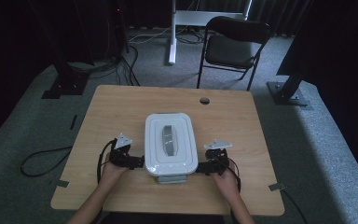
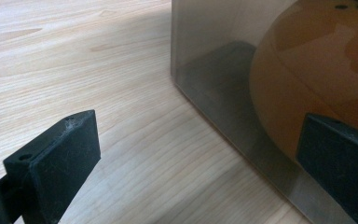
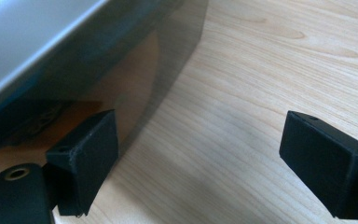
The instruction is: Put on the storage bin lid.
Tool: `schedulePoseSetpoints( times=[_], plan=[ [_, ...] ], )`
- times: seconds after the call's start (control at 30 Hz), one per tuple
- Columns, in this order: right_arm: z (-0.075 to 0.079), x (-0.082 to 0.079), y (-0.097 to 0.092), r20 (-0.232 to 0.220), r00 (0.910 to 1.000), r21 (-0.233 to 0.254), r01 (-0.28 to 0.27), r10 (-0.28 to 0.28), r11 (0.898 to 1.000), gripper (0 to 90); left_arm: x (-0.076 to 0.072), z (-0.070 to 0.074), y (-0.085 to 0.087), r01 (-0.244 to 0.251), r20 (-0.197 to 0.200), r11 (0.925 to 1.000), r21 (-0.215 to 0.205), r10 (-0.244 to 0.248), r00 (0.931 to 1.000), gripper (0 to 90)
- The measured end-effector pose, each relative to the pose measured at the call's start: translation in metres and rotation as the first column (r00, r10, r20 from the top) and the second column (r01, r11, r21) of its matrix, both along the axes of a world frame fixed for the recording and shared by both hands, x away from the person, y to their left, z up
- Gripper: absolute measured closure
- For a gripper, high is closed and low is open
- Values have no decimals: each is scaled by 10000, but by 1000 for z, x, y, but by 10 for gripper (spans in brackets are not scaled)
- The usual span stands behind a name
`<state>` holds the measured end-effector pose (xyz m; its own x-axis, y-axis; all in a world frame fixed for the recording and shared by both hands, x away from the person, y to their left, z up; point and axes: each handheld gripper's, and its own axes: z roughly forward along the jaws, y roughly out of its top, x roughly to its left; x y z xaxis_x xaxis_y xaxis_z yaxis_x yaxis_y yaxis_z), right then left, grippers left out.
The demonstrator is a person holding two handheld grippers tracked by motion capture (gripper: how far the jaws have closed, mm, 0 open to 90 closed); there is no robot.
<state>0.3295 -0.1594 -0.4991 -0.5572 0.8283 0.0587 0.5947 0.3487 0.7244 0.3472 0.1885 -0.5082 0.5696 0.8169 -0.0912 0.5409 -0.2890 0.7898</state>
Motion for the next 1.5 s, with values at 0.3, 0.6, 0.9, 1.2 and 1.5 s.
schedulePoseSetpoints(
  times=[0.3,0.6,0.9,1.2,1.5],
  plan=[
    [1,-3,-5,27,10000,190,-55,55,9998,112,6,1,-6,62,-7,10000,72,-62,10000,3],
    [2,-6,-14,133,9999,220,5,-8,9998,113,10,0,-16,232,-68,9997,111,-232,9997,3],
    [0,-5,-17,185,9998,209,77,-81,9998,111,9,-3,-13,199,-84,9998,85,-199,9998,2],
    [-3,-4,-28,272,9985,156,469,-473,9988,111,3,-1,0,-73,152,10000,19,73,9999,2],
    [-6,-4,-31,275,9972,376,684,-695,9969,112,-1,2,-2,105,364,9999,67,-107,9993,3]
  ],
)
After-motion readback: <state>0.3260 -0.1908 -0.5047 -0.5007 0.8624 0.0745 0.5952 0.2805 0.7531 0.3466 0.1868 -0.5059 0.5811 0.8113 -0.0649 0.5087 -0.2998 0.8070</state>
